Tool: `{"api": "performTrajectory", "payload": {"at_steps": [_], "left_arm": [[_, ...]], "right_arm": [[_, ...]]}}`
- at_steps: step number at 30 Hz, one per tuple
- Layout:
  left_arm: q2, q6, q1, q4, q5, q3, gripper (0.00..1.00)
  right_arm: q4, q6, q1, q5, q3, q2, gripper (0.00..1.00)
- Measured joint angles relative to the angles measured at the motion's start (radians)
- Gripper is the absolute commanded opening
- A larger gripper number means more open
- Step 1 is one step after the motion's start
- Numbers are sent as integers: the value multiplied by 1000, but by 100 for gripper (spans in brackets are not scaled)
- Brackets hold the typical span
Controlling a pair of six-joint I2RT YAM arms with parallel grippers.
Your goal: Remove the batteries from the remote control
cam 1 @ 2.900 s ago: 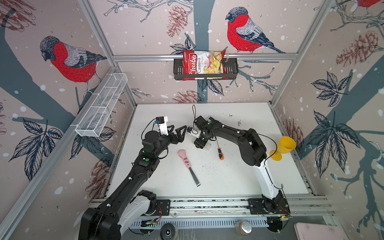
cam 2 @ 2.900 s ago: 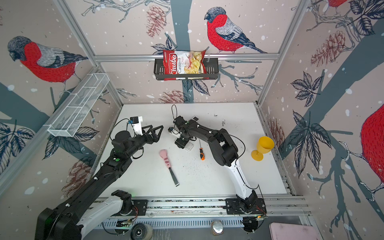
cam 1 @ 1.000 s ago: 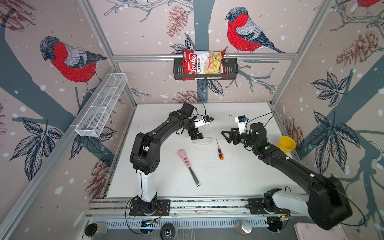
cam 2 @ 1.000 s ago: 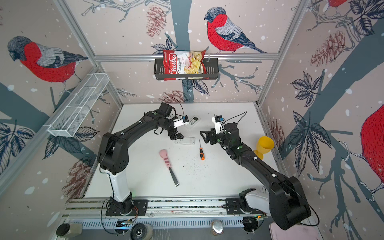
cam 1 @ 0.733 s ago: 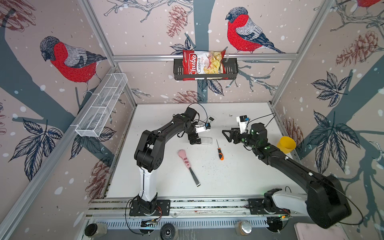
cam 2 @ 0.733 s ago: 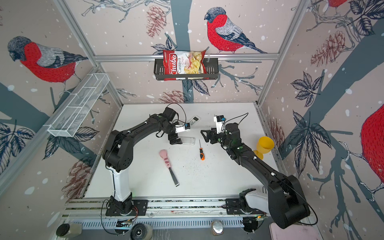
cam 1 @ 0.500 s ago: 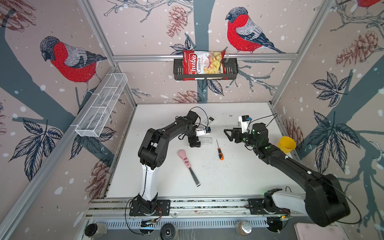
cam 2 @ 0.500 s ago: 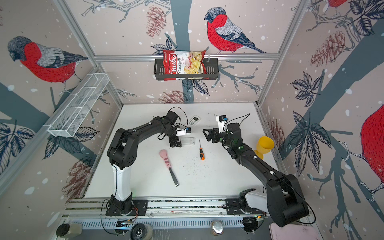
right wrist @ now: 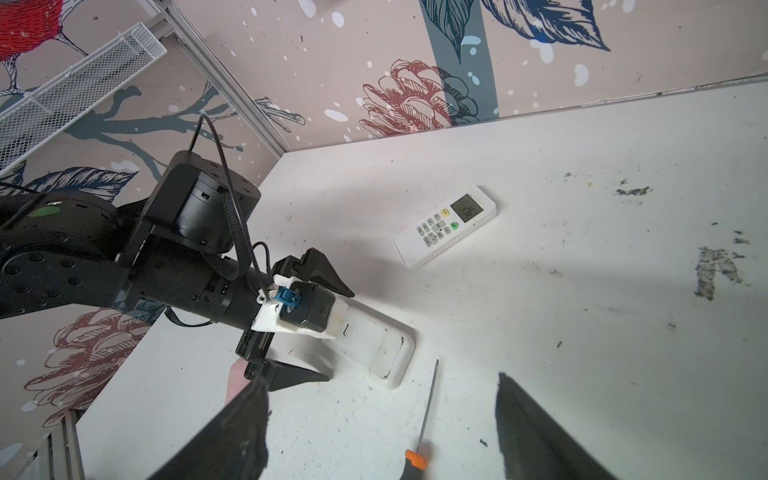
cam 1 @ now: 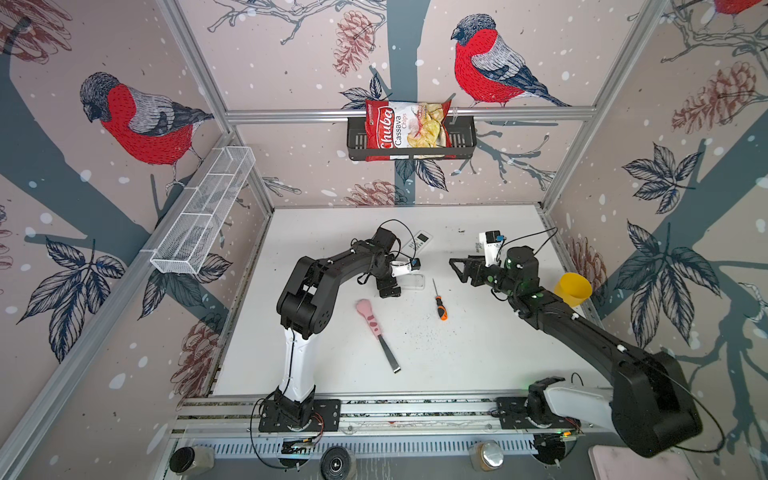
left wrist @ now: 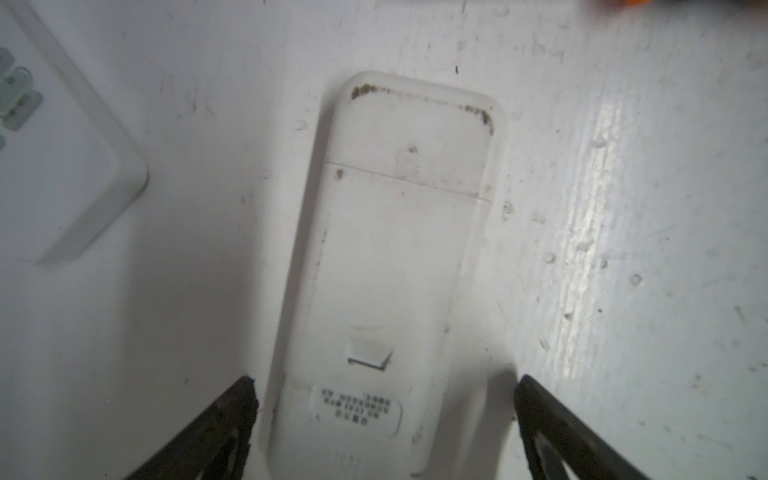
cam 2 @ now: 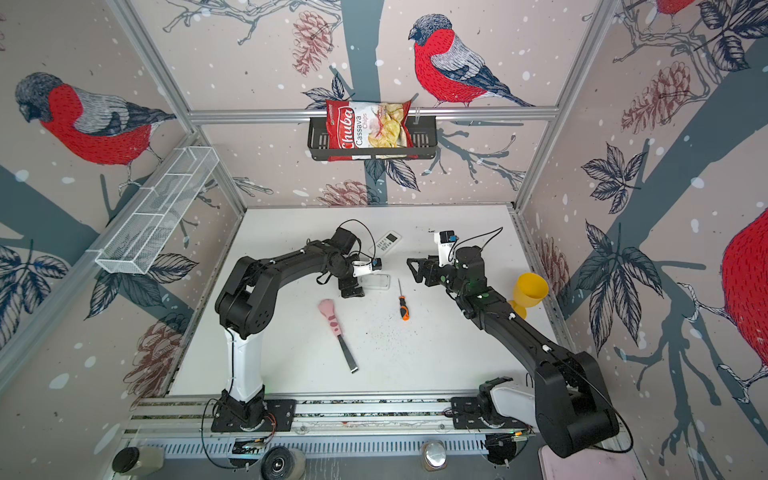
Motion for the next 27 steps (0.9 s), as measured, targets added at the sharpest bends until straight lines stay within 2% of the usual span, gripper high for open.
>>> {"api": "performTrajectory", "payload": {"at_steps": [9,18,23,27], "left_arm": [[27,0,0,5,16,31,89],[27,-15,4,15,57,8,72],[23,-28,8,38,77,-11,67],[20,-32,13,45,98,-21,57]], "right_arm": [[-7,-3,-3,3,0,-3,85],[-7,-3,-5,4,0,2,85],[-7,2,-12,15,0,18,85],[-8,5,-13,15,2,34,85]]}}
